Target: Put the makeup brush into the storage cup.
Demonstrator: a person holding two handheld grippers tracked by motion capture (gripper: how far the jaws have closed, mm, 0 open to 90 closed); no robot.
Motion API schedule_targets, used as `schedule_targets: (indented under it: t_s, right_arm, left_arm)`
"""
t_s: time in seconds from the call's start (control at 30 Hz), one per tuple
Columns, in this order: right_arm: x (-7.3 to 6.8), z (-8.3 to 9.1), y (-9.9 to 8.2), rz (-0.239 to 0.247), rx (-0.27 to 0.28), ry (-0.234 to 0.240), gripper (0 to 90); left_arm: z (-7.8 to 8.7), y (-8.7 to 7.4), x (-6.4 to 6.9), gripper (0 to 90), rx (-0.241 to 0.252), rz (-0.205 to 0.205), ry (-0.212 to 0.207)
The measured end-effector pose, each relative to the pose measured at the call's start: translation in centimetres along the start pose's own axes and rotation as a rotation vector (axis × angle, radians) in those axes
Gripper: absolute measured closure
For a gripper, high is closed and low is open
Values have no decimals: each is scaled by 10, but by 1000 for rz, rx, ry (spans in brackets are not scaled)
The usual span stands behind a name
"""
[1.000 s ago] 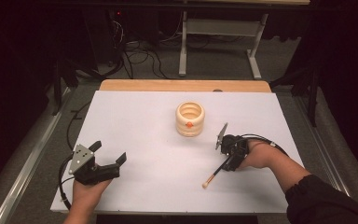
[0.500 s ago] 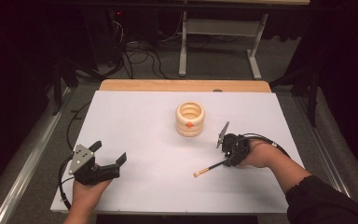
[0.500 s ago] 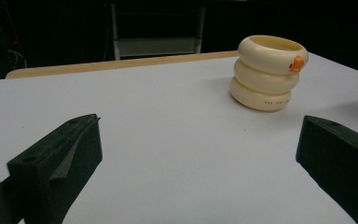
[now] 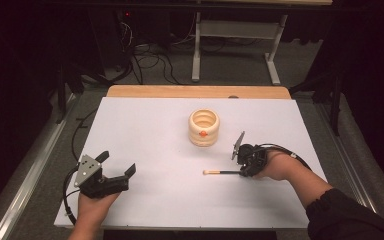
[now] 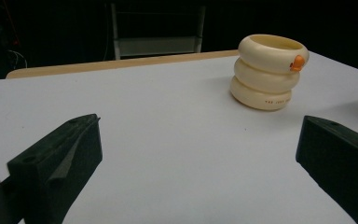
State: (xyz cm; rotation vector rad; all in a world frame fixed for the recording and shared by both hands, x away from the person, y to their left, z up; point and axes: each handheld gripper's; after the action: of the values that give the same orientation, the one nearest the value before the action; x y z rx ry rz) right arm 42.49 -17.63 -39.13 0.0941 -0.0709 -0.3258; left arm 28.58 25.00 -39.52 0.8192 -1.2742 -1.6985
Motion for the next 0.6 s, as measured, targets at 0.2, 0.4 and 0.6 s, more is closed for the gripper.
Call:
schedule_targets:
  t_s: [0.2, 0.4, 0.6]
  right_arm:
    - [-4, -2, 1, 11, 5, -23, 854]
    - [-5, -1, 2, 15, -12, -31, 848]
    - [-6, -1, 3, 17, -17, -36, 863]
  left_arm:
    - [0, 0, 0, 10, -3, -3, 0]
    - [0, 0, 1, 10, -2, -5, -2]
    - [0, 0, 1, 10, 2, -1, 1]
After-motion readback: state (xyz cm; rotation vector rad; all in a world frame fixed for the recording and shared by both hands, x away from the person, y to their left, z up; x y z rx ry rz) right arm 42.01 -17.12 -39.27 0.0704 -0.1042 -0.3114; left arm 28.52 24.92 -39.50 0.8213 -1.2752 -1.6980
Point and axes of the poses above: each handheld gripper's, and its own axes: z roughly backward along the jaws, y roughly out of its top, x roughly to its right, and after that the axes turned 6 degrees about -z, right-handed
